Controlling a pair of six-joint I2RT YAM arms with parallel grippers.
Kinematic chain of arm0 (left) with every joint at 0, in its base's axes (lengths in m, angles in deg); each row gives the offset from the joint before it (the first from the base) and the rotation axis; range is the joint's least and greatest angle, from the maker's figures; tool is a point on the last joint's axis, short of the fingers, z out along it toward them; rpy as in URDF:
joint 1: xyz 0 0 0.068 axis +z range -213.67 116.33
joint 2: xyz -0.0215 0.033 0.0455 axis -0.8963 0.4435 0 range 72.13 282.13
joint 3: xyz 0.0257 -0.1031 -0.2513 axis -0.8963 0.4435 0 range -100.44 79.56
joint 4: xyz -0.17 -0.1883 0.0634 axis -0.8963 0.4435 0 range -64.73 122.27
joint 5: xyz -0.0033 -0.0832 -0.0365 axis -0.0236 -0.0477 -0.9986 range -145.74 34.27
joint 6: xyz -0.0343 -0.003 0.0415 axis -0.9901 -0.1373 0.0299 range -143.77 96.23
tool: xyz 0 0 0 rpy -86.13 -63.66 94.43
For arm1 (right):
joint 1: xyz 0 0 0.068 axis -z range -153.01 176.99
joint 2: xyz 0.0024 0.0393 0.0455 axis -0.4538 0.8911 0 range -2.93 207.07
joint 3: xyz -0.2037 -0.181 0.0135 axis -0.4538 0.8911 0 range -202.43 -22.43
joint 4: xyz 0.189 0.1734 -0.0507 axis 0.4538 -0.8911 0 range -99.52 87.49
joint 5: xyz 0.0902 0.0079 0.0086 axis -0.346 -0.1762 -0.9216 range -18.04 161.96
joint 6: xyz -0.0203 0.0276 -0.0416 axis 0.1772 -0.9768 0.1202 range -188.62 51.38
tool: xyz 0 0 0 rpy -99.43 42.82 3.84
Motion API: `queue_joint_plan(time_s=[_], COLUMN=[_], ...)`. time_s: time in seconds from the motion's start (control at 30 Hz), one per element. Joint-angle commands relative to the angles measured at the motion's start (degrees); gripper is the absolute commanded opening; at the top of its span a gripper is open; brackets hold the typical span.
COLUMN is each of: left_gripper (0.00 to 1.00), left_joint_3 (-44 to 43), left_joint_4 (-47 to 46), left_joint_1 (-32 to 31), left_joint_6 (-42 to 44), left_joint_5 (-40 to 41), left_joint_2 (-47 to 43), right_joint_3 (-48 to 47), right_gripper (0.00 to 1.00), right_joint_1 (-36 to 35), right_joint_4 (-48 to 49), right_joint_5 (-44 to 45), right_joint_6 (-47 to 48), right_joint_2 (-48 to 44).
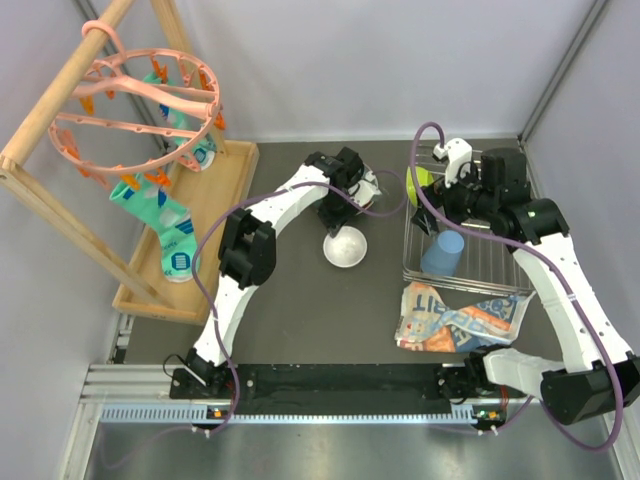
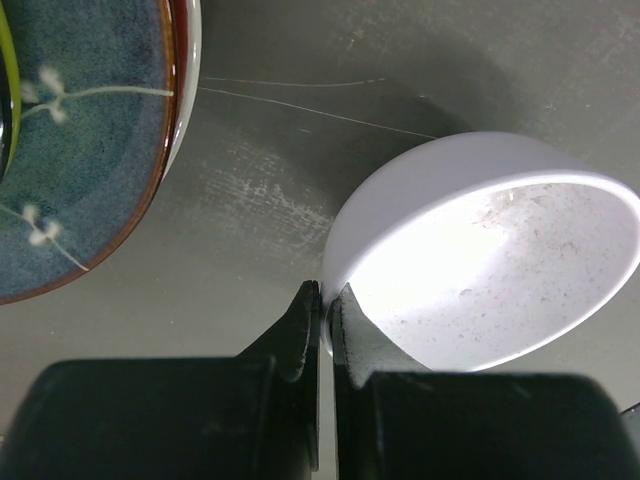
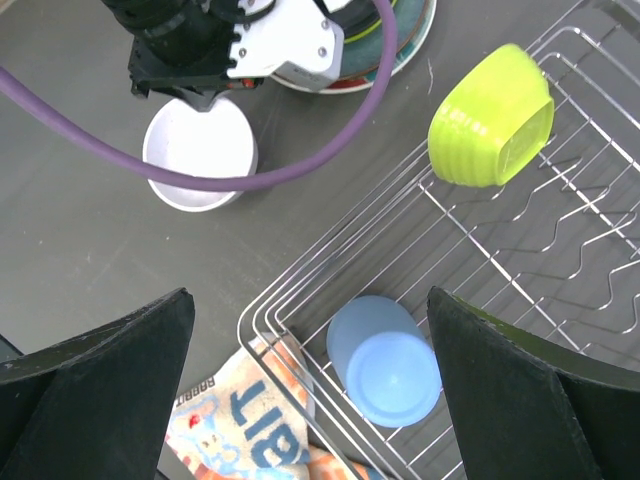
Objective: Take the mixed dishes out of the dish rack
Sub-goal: Place the bowl at the center of the board.
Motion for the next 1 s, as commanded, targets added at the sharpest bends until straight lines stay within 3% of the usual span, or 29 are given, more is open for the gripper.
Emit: queue_joint_plan(time_s=[0.0,0.47,0.63,0.93,0.97], left_gripper=[0.02,0.04,0.22,0.26,0.30], left_joint_3=[-2.58,-2.32,-2.15,-2.14,-2.14], left_joint_4=[0.55,-0.51,-0.94,-2.18,-2.44], left_joint_1=[-0.18,0.00,0.08,0.44,0.44], left_joint_6=[0.72,0.72,0.63,0.10,0.01], left_joint_5=[1.13,3.85,3.68,3.59,3.50], left_joint_2=[-0.07,-0.33,-0.42,-0.94,-1.03], right_joint_3=[0.34,0.78,0.95,1.04,1.04], right_gripper=[0.99,0.99,0.99,0.99,0.99], right_joint_1=[-0.42,-0.33,-0.33,-0.33,-0.25], right_joint_4=[1.88,1.79,1.79,1.88,2.14], right_joint_5=[0.09,-0.09,-0.09,0.70,1.14], right_joint_6=[0.60,0.60,0.78,0.87,0.87], right_joint_2=[-2.01,-2.45,-2.72,-2.72,-2.72])
